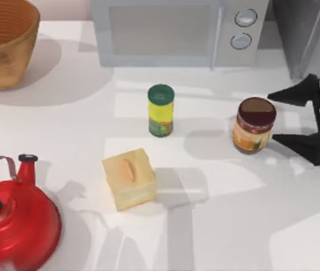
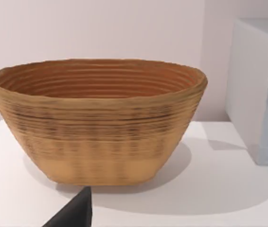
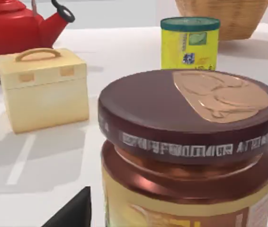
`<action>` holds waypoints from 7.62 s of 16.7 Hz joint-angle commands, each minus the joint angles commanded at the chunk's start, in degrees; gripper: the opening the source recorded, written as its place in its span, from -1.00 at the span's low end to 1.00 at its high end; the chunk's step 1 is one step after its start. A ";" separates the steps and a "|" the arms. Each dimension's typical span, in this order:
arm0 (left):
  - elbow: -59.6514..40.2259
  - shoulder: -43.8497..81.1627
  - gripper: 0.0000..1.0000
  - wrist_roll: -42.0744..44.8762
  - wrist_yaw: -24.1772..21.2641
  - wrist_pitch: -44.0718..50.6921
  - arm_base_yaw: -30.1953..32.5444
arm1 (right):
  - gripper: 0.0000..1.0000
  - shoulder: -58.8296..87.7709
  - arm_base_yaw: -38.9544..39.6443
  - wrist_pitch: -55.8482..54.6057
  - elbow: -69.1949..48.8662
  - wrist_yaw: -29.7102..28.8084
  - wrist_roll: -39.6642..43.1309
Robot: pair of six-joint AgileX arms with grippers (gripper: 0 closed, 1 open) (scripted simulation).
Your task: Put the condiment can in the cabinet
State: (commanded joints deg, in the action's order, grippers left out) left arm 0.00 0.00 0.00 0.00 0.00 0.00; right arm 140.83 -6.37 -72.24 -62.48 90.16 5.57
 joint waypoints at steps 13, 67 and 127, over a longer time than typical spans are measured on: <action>0.00 0.00 1.00 0.00 0.00 0.00 0.00 | 1.00 5.79 2.02 -1.41 -4.87 1.39 -0.06; 0.00 0.00 1.00 0.00 0.00 0.00 0.00 | -1.00 -2.30 8.53 -11.24 -1.95 -4.82 -15.19; 0.00 0.00 1.00 0.00 0.00 0.00 0.00 | -1.00 -135.61 7.62 74.17 57.02 -90.34 -5.79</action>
State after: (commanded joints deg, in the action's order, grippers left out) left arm 0.00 0.00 0.00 0.00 0.00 0.00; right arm 5.22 1.25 1.93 -5.45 -0.18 -0.22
